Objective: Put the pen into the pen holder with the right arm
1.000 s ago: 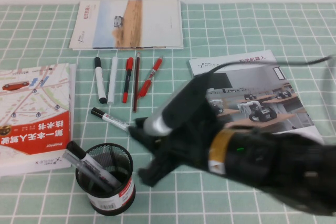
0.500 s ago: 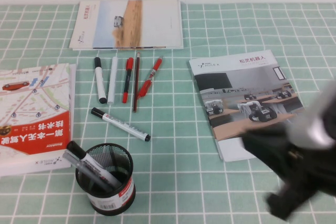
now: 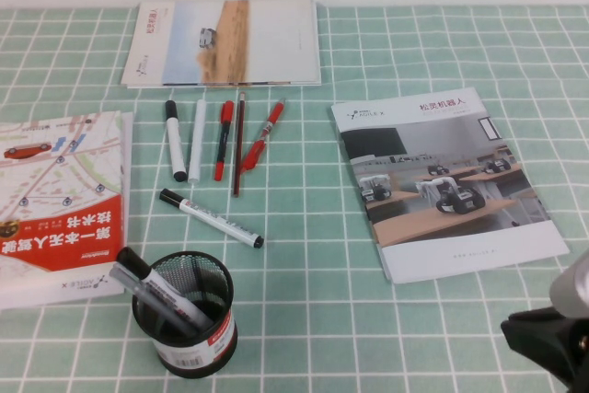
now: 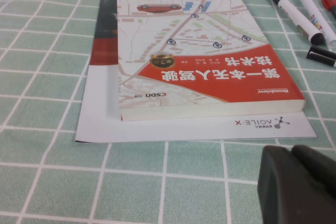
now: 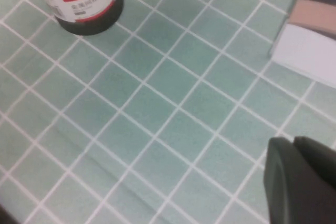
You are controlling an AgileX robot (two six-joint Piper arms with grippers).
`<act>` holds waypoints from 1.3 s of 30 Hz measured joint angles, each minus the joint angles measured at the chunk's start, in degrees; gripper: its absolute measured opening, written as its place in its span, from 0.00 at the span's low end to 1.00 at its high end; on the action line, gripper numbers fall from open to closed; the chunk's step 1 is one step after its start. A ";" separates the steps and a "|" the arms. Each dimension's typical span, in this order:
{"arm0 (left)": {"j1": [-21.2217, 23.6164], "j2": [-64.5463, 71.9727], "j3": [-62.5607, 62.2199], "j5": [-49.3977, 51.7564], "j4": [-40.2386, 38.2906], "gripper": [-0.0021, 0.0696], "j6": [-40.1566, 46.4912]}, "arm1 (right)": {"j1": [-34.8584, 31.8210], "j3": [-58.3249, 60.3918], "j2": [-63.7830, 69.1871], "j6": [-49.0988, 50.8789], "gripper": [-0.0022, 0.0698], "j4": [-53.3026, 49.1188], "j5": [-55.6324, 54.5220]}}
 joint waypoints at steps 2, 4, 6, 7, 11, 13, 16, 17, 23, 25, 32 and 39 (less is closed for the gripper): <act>0.00 0.00 0.00 0.00 0.00 0.02 0.00 | -0.84 0.60 -0.25 0.00 0.00 -0.86 -0.93; 0.00 0.00 0.00 0.00 0.00 0.02 0.00 | -4.30 2.06 -0.63 0.00 0.00 -1.26 -3.78; 0.00 0.00 0.00 0.00 0.00 0.02 0.00 | -9.46 5.26 -1.40 0.00 0.00 -1.28 -8.09; 0.00 0.00 0.00 0.00 0.00 0.02 0.00 | -12.85 7.38 -1.88 0.00 0.00 -1.28 -11.06; 0.00 0.00 0.00 0.00 0.00 0.02 0.00 | -26.52 16.98 -5.55 0.00 0.00 -0.81 -24.28; 0.00 0.00 0.00 0.00 0.00 0.02 0.00 | -32.01 21.47 -8.46 0.00 0.00 0.06 -29.11; 0.00 0.00 0.00 0.00 0.00 0.02 0.00 | -39.59 27.68 -14.14 0.00 0.00 0.45 -34.35; 0.00 0.00 0.00 0.00 0.00 0.02 0.00 | -41.65 29.63 -16.36 0.00 0.00 0.45 -35.81; 0.00 0.00 0.00 0.00 0.00 0.02 0.00 | -47.02 37.14 -29.10 0.00 0.00 0.45 -37.29; 0.00 0.00 0.00 0.00 0.00 0.02 0.00 | -47.15 38.41 -32.67 0.00 0.00 0.45 -36.34; 0.00 0.00 0.00 0.00 0.00 0.02 0.00 | -47.36 41.54 -41.37 0.00 0.00 -0.73 -33.90; 0.00 0.00 0.00 0.00 0.00 0.02 0.00 | -47.36 41.92 -46.63 0.00 0.00 -1.15 -31.86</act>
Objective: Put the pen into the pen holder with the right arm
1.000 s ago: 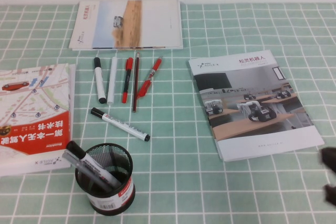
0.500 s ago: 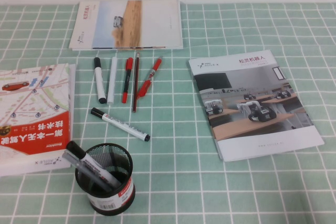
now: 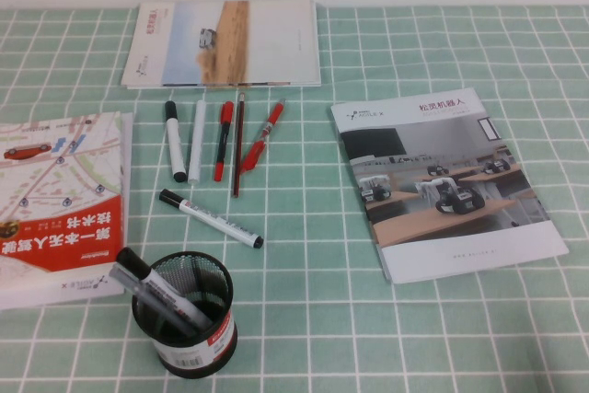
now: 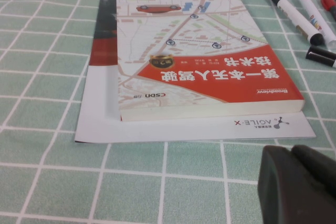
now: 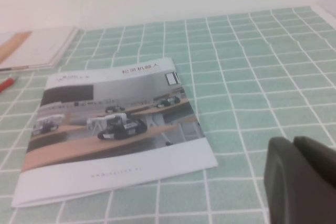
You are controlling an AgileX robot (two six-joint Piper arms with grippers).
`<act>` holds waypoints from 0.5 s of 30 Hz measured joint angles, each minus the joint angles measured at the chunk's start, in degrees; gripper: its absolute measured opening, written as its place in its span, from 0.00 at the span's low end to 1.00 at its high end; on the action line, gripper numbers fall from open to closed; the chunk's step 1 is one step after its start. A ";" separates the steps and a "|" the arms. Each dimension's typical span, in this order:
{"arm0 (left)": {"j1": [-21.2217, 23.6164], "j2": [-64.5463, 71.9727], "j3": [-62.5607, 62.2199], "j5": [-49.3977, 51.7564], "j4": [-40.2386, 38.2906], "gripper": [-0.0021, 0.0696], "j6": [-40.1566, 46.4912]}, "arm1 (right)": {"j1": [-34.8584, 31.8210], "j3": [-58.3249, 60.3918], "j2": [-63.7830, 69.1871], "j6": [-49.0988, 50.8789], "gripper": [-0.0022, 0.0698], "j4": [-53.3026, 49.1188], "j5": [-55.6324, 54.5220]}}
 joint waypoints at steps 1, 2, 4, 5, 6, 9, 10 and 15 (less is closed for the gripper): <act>0.00 0.00 0.00 0.00 0.00 0.02 0.00 | 0.00 0.00 -0.07 0.00 0.00 -0.24 0.14; 0.00 0.00 0.00 0.00 0.00 0.02 0.00 | 0.00 0.00 -0.07 0.00 0.00 -0.53 0.28; 0.00 0.00 0.00 0.00 0.00 0.02 0.00 | 0.00 0.00 -0.07 0.00 0.00 -0.78 0.26; 0.00 0.00 0.00 0.00 0.00 0.02 0.00 | 0.00 0.00 -0.07 0.00 0.00 -0.87 0.31; 0.00 0.00 0.00 0.00 0.00 0.02 0.00 | 0.00 0.03 -0.07 0.00 0.00 -1.01 0.40; 0.00 0.00 0.00 0.00 0.00 0.02 0.00 | 0.00 0.03 -0.07 0.00 0.00 -1.23 0.70; 0.00 0.00 0.00 0.00 0.00 0.02 0.00 | 0.00 0.03 -0.07 -0.30 0.00 -1.36 0.88; 0.00 0.00 0.00 0.00 0.00 0.02 0.00 | 0.00 0.03 -0.07 -15.26 0.00 10.57 4.27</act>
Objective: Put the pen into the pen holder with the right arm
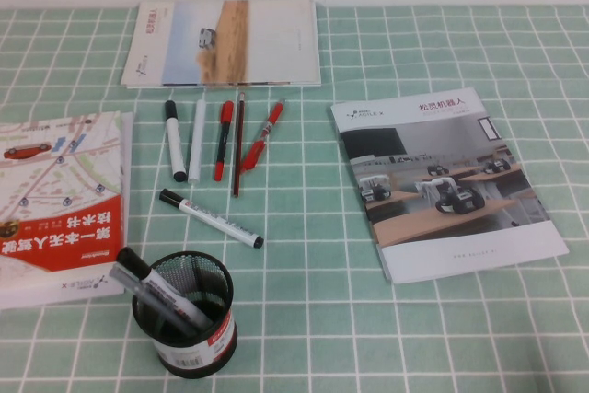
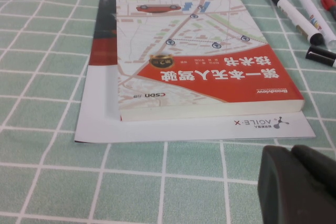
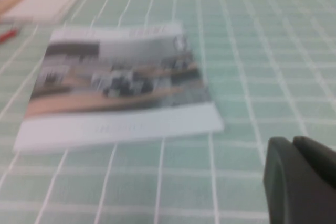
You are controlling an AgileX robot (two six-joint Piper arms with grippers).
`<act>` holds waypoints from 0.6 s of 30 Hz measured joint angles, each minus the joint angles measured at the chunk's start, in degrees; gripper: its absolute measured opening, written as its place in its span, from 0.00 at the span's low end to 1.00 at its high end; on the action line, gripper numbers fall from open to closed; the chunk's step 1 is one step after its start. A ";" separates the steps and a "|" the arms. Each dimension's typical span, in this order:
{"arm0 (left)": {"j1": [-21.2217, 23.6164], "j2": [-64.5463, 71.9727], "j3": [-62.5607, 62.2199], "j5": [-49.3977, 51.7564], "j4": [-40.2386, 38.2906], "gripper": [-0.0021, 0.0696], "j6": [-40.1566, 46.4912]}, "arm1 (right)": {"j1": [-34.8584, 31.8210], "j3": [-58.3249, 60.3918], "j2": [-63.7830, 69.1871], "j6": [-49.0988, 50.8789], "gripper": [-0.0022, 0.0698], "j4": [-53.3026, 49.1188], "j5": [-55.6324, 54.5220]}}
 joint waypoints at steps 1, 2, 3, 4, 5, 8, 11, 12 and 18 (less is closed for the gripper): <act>0.00 0.00 0.00 0.00 0.00 0.02 0.00 | 0.00 0.00 0.00 -2.45 0.00 1.93 0.87; 0.00 0.00 0.00 0.00 0.00 0.02 0.00 | 0.00 0.00 0.00 -4.60 0.00 4.01 1.90; 0.00 0.00 0.00 0.00 0.00 0.02 0.00 | 0.00 0.00 0.00 -6.03 0.00 5.24 2.74; 0.00 0.00 0.00 0.00 0.00 0.02 0.00 | 0.00 0.00 0.00 -6.94 0.00 6.03 3.29; 0.00 0.00 0.00 0.00 0.00 0.02 0.00 | 0.00 0.10 0.00 -7.48 0.00 6.42 3.55; 0.00 0.00 0.00 0.00 0.00 0.02 0.00 | 0.00 0.10 0.00 -8.21 0.00 6.75 3.79; 0.00 0.00 0.00 0.00 0.00 0.02 0.00 | 0.00 0.10 0.00 -8.41 0.00 6.89 3.93; 0.00 0.00 0.00 0.00 0.00 0.02 0.00 | 0.00 0.10 0.00 -8.41 0.00 6.89 3.93; 0.00 0.00 0.00 0.00 0.00 0.02 0.00 | 0.00 0.10 0.00 -8.41 0.00 6.94 3.93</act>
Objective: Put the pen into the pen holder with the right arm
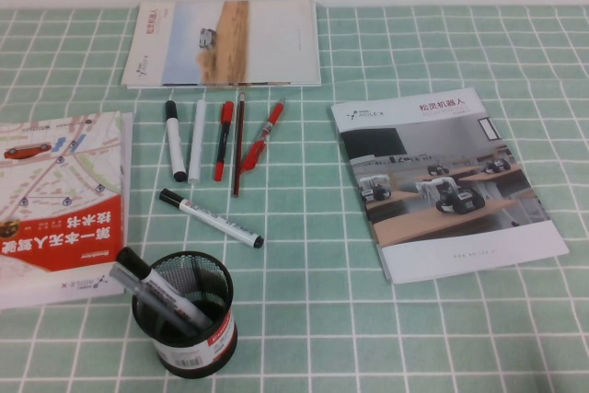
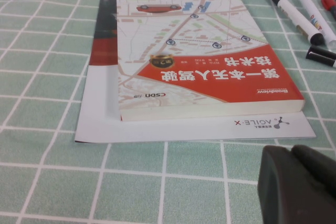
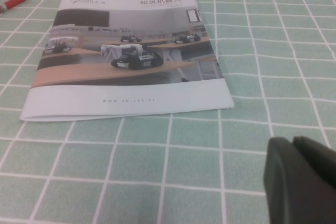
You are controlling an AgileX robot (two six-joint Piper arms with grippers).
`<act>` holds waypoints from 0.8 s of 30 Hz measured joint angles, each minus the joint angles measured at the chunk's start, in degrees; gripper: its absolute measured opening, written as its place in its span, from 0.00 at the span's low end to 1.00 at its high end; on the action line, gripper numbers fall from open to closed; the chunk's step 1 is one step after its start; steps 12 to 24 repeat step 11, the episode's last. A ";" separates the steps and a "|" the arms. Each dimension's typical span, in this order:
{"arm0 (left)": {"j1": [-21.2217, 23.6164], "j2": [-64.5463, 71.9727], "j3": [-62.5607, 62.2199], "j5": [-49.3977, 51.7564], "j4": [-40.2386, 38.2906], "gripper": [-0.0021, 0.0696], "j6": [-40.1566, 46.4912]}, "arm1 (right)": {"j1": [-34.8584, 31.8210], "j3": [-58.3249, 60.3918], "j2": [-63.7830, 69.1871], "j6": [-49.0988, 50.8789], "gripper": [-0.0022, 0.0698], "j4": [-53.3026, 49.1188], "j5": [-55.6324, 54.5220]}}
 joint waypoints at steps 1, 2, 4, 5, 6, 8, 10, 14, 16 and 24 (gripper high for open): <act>0.00 0.00 0.00 0.00 0.00 0.02 0.00 | 0.00 0.00 0.00 -0.04 0.00 0.00 0.00; 0.00 0.00 0.00 0.00 0.00 0.02 0.00 | 0.00 0.00 0.00 -0.04 0.00 0.00 0.00; 0.00 0.00 0.00 0.00 0.00 0.02 0.00 | 0.00 0.00 0.00 -0.04 0.00 0.08 0.00; 0.00 0.00 0.00 0.00 0.00 0.02 0.00 | 0.00 0.00 0.00 -0.04 0.00 0.08 0.00; 0.00 0.00 0.00 0.00 0.00 0.02 0.00 | 0.00 0.00 0.00 -0.04 0.00 0.13 0.00; 0.00 0.00 0.00 0.00 0.00 0.02 0.00 | 0.00 0.00 0.00 -0.04 0.00 0.21 0.00; 0.00 0.00 0.00 0.00 0.00 0.02 0.00 | 0.00 0.00 0.00 -0.04 0.00 0.21 0.00; 0.00 0.00 0.00 0.00 0.00 0.02 0.00 | 0.00 0.00 0.00 -0.04 0.00 0.27 0.00; 0.00 0.00 0.00 0.00 0.00 0.02 0.00 | 0.00 0.00 0.00 -0.04 0.00 0.27 0.00; 0.00 0.00 0.00 0.00 0.00 0.02 0.00 | 0.00 0.00 0.00 -0.04 0.00 0.27 0.00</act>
